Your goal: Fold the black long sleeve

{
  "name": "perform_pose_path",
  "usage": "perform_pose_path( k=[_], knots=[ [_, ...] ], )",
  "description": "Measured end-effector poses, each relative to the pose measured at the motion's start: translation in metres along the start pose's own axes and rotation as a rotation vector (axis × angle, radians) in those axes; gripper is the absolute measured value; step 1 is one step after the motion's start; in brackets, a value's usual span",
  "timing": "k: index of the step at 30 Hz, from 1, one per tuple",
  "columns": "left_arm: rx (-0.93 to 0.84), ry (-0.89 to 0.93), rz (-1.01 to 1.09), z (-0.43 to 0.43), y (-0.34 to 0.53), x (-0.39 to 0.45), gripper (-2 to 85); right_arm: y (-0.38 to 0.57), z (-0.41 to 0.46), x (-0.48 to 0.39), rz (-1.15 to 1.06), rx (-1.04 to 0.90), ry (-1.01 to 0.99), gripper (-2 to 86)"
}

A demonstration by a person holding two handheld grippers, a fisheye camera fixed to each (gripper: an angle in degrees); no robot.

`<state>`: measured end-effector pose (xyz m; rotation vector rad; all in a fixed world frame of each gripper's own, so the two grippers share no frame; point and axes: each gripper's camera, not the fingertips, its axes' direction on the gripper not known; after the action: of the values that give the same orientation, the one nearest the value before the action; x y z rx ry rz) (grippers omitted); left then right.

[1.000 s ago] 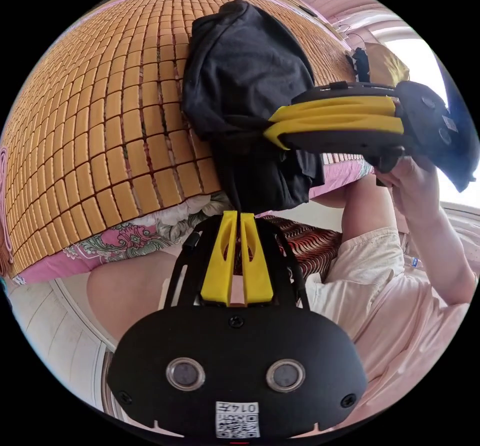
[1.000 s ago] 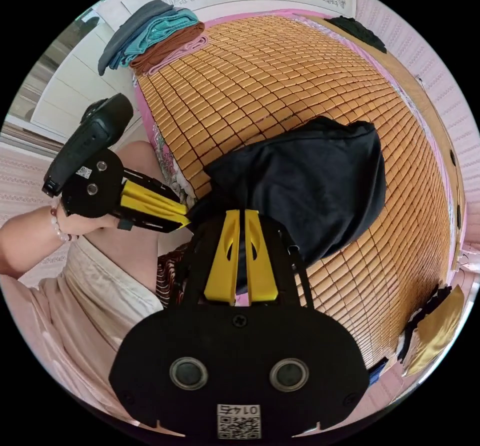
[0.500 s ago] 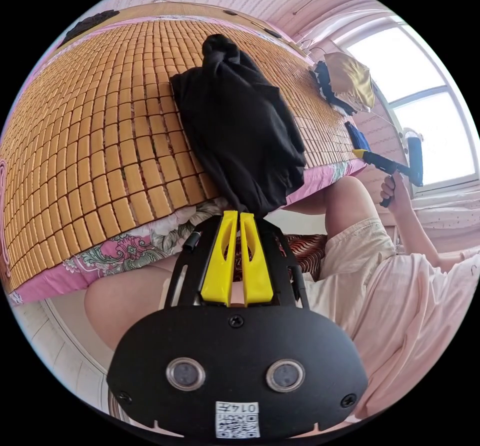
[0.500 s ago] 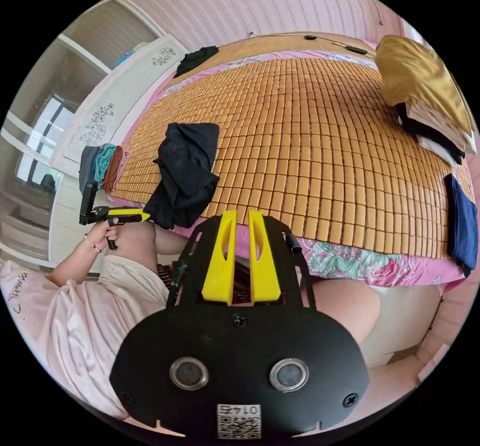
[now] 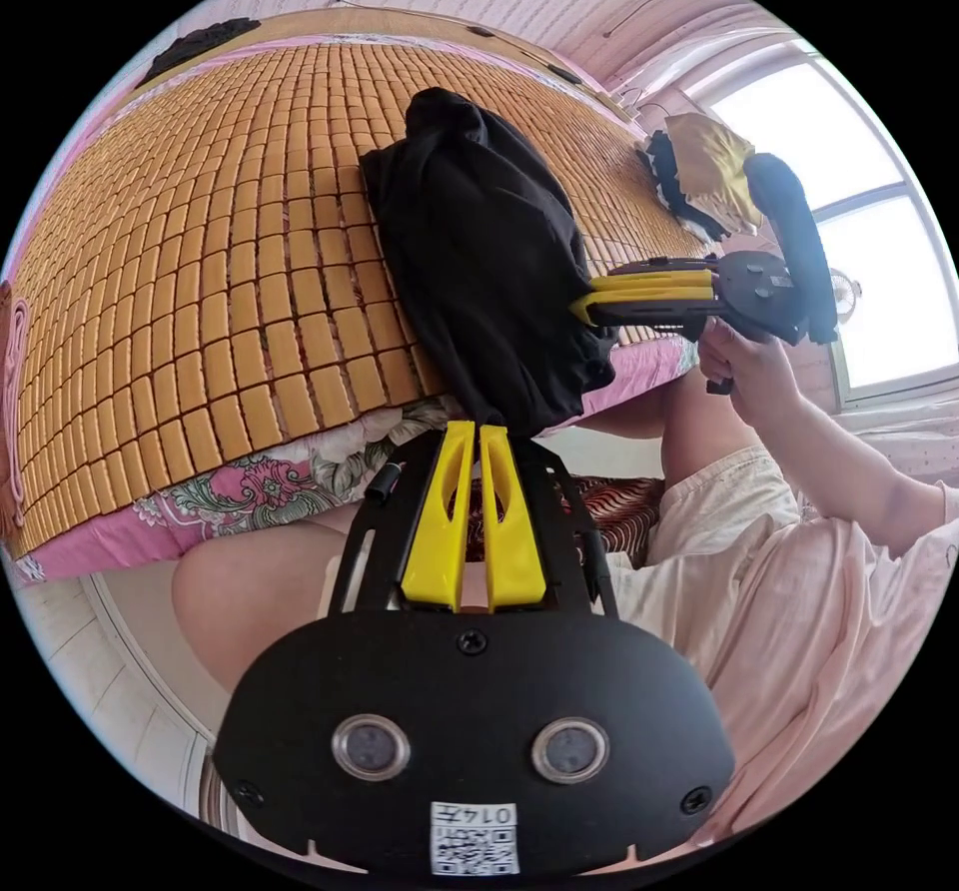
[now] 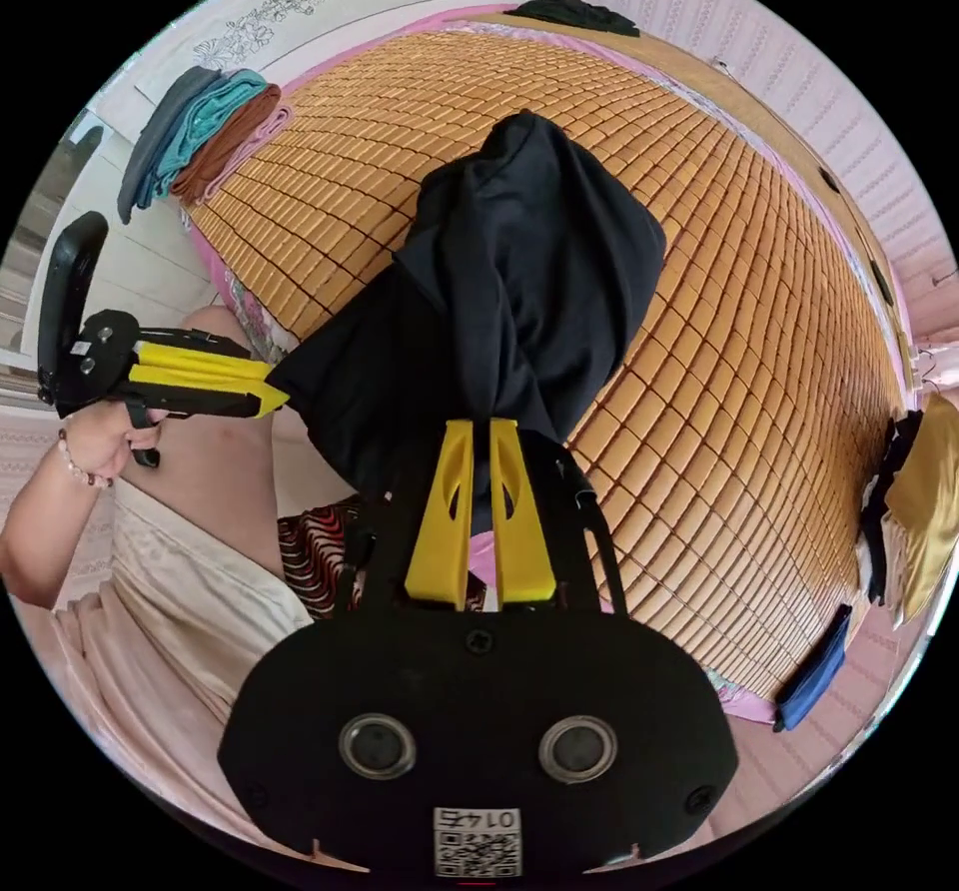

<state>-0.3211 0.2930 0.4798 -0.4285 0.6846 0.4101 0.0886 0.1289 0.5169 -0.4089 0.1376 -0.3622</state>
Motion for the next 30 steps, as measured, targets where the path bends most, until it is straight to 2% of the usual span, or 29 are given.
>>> perform_pose_path(
  k=[4, 6, 10, 16, 19, 21, 25, 28, 30],
  knots=[
    [0.083, 0.018, 0.016, -0.037, 0.004, -0.004, -1.0, 0.051, -0.063, 0.06, 0.122, 0.18, -0.156, 1.4],
    [0.182, 0.068, 0.007, -0.073, 0.01, -0.009, -1.0, 0.092, -0.101, 0.11, 0.245, 0.268, -0.271, 1.0],
    [0.344, 0.15, 0.006, -0.133, 0.017, -0.014, -1.0, 0.149, -0.148, 0.171, 0.333, 0.386, -0.483, 0.6],
    [0.419, 0.198, 0.004, -0.188, 0.029, -0.022, -1.0, 0.218, -0.139, 0.2, 0.437, 0.296, -0.43, 0.4],
    [0.424, 0.251, -0.04, -0.198, 0.042, -0.029, -1.0, 0.247, -0.124, 0.2, 0.474, 0.308, -0.532, 0.4],
    [0.456, 0.302, -0.04, -0.219, 0.049, -0.028, -1.0, 0.26, -0.139, 0.202, 0.456, 0.4, -0.623, 0.3],
    [0.584, 0.326, 0.047, -0.303, 0.039, -0.008, -1.0, 0.262, -0.216, 0.198, 0.32, 0.598, -0.605, 0.3],
    [0.725, 0.362, 0.128, -0.403, 0.026, 0.019, -1.0, 0.269, -0.307, 0.184, 0.138, 0.835, -0.61, 0.3],
    [0.862, 0.39, 0.255, -0.489, 0.028, 0.05, -1.0, 0.29, -0.383, 0.166, -0.021, 1.058, -0.622, 0.2]
  ],
)
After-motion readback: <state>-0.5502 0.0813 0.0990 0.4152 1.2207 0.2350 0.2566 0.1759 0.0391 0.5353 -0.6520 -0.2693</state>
